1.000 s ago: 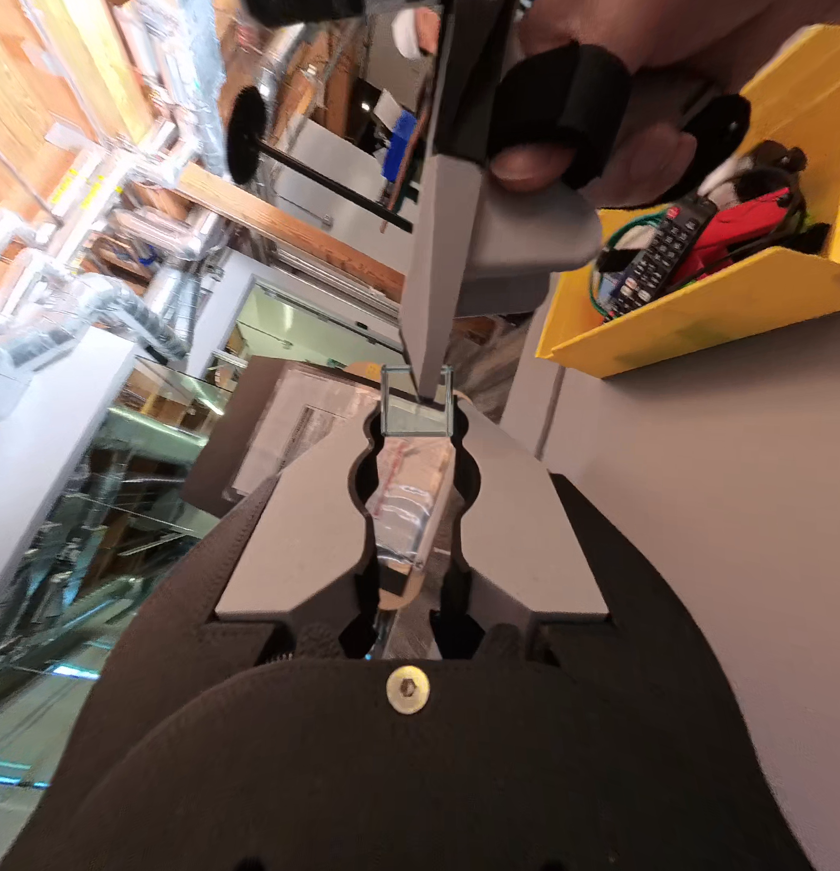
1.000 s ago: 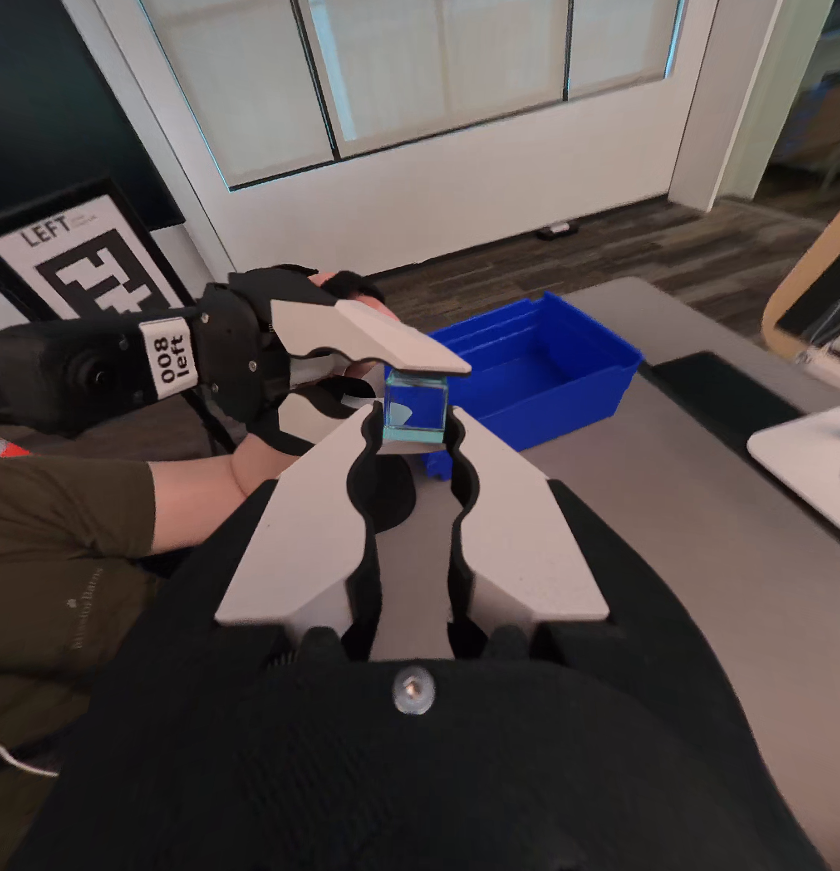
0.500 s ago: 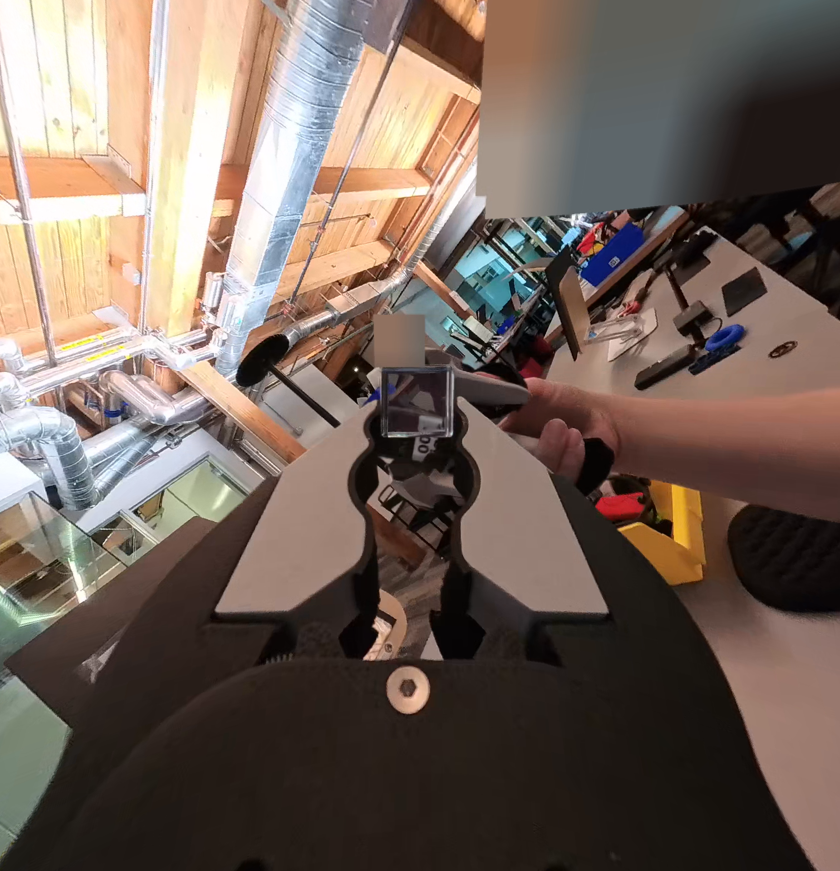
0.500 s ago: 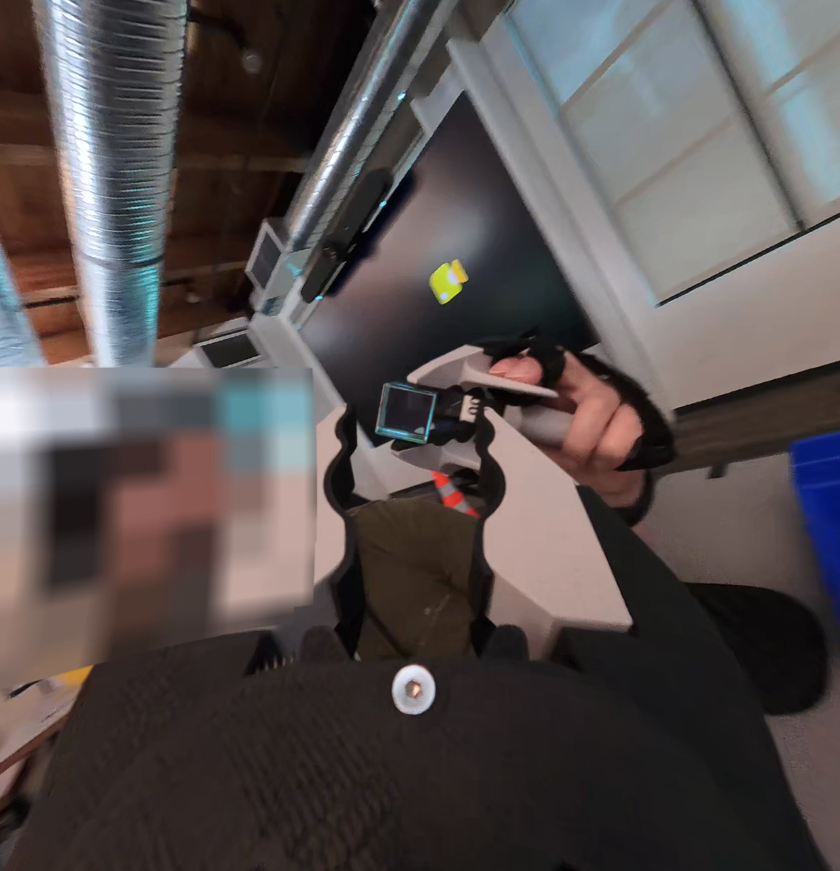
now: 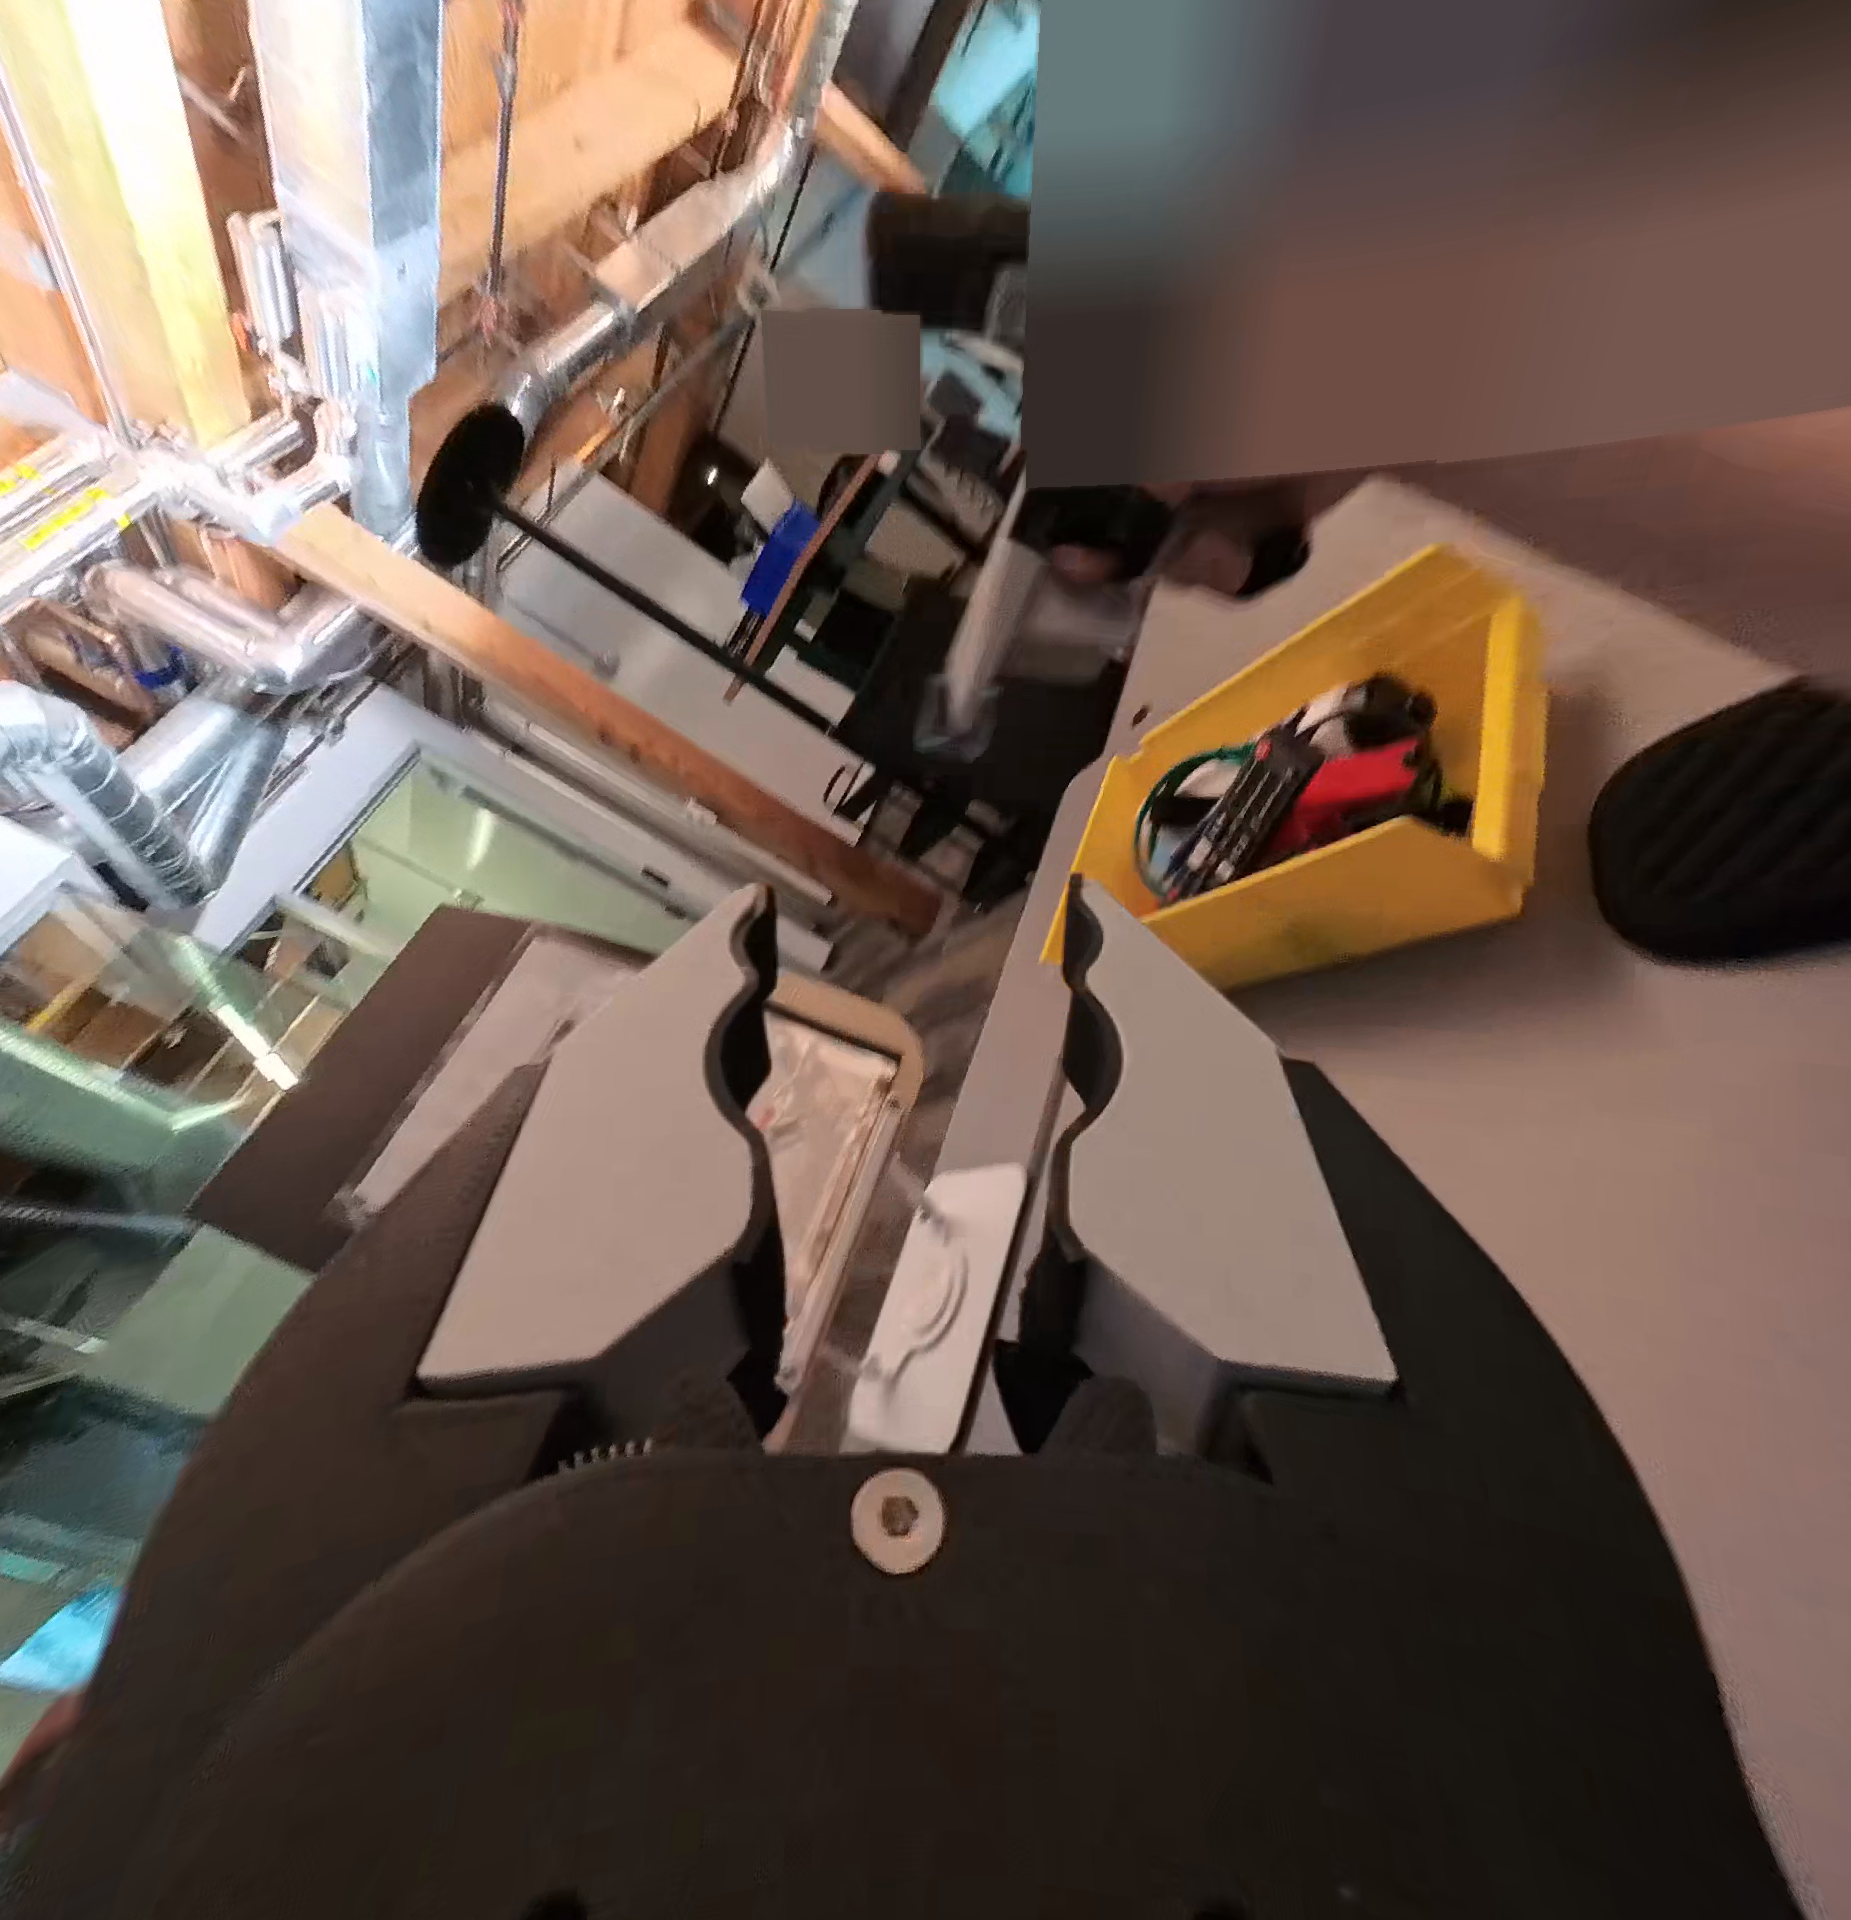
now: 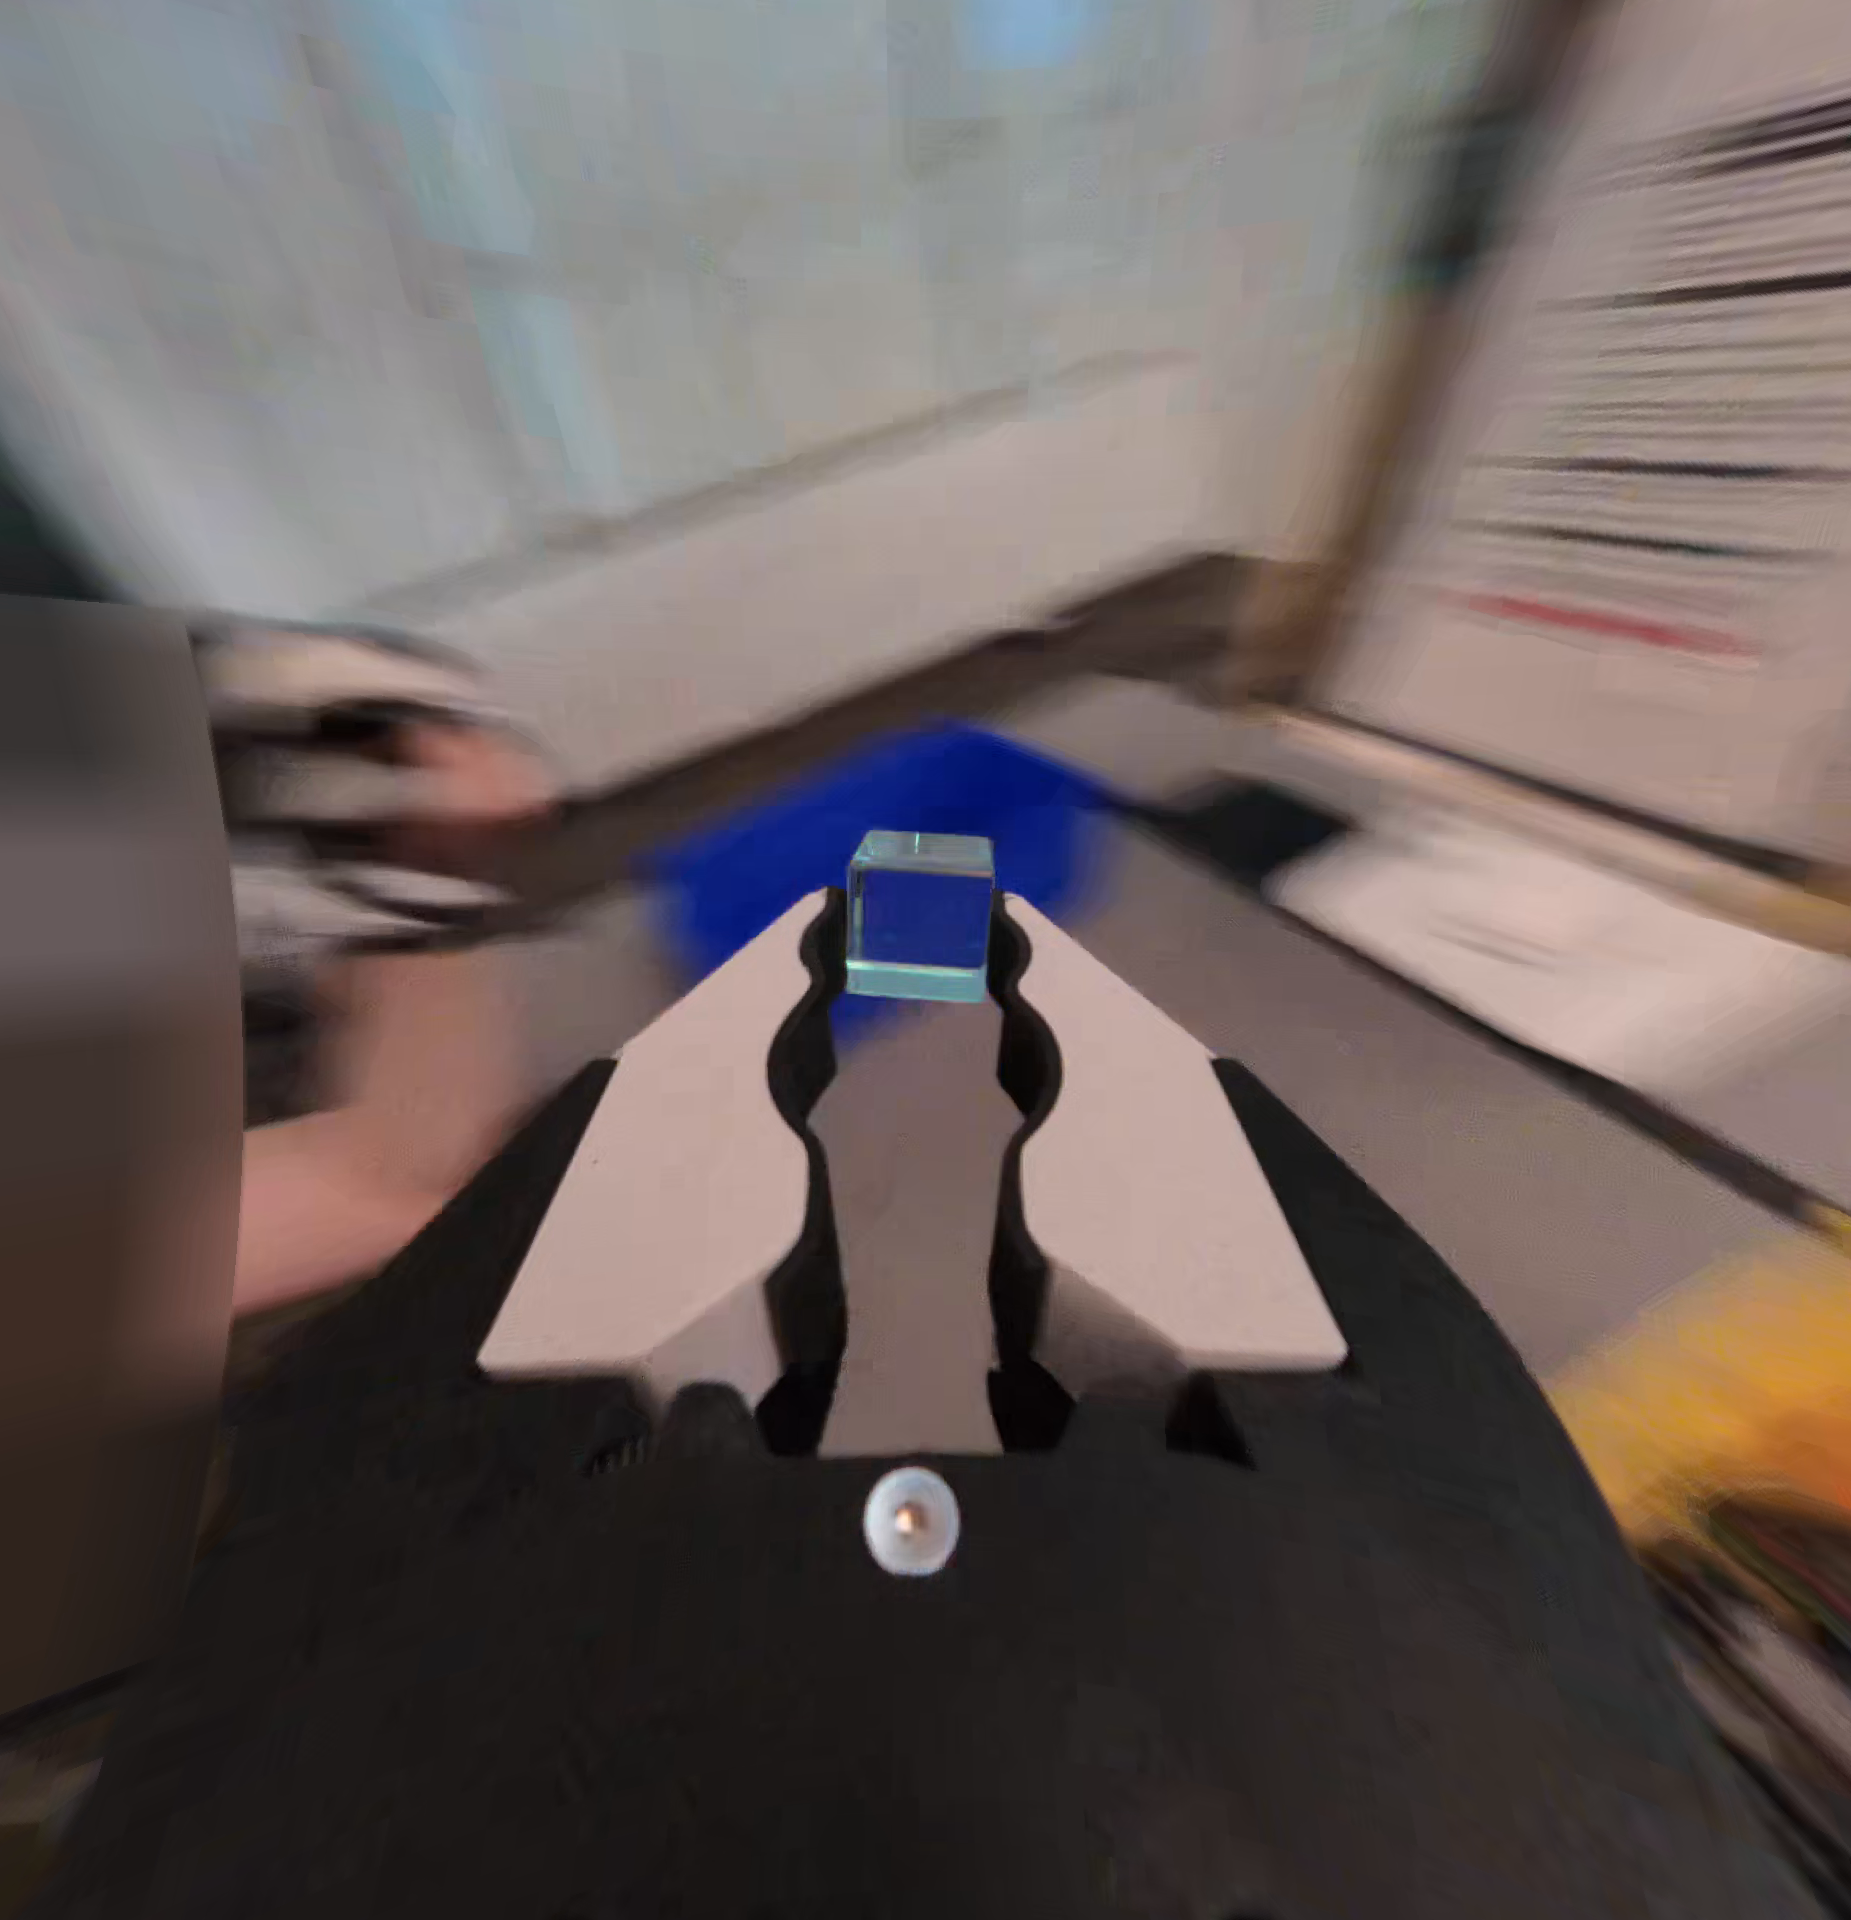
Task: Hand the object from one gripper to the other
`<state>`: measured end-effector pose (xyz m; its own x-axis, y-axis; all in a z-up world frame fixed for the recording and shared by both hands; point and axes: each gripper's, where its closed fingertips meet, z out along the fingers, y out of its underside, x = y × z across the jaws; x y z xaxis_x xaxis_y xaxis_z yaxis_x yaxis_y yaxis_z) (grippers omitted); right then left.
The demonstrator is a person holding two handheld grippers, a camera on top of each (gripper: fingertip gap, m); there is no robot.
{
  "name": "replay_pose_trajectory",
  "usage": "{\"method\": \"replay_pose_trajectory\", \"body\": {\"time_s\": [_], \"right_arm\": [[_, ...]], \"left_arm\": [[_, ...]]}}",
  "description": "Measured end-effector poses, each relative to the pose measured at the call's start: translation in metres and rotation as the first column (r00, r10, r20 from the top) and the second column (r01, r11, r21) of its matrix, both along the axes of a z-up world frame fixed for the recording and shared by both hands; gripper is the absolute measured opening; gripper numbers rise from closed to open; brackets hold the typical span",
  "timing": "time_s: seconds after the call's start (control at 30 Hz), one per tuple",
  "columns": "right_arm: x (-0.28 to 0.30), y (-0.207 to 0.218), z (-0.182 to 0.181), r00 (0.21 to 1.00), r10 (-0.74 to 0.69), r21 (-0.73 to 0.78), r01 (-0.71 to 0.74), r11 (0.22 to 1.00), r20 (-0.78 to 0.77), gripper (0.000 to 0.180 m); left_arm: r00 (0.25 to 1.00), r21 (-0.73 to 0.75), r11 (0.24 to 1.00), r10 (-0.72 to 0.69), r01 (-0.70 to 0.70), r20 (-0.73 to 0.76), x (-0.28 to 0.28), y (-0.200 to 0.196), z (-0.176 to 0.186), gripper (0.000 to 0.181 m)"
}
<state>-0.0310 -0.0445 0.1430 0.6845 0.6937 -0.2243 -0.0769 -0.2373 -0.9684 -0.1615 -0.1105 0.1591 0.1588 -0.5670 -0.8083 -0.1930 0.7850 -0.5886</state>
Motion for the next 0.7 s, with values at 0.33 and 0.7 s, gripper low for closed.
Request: {"method": "replay_pose_trajectory", "body": {"time_s": [0.33, 0.7], "right_arm": [[0.211, 0.038, -0.183, 0.838, -0.47, -0.456, 0.546, 0.703, 0.278, 0.025], [0.235, 0.035, -0.198, 0.756, -0.524, -0.437, 0.654, 0.617, 0.393, 0.037]], "left_arm": [[0.991, -0.009, 0.992, 0.122, -0.123, -0.055, -0.015, 0.022, -0.005, 0.042], [0.952, -0.077, 0.954, 0.277, -0.288, -0.131, -0.03, 0.063, -0.019, 0.045]]}}
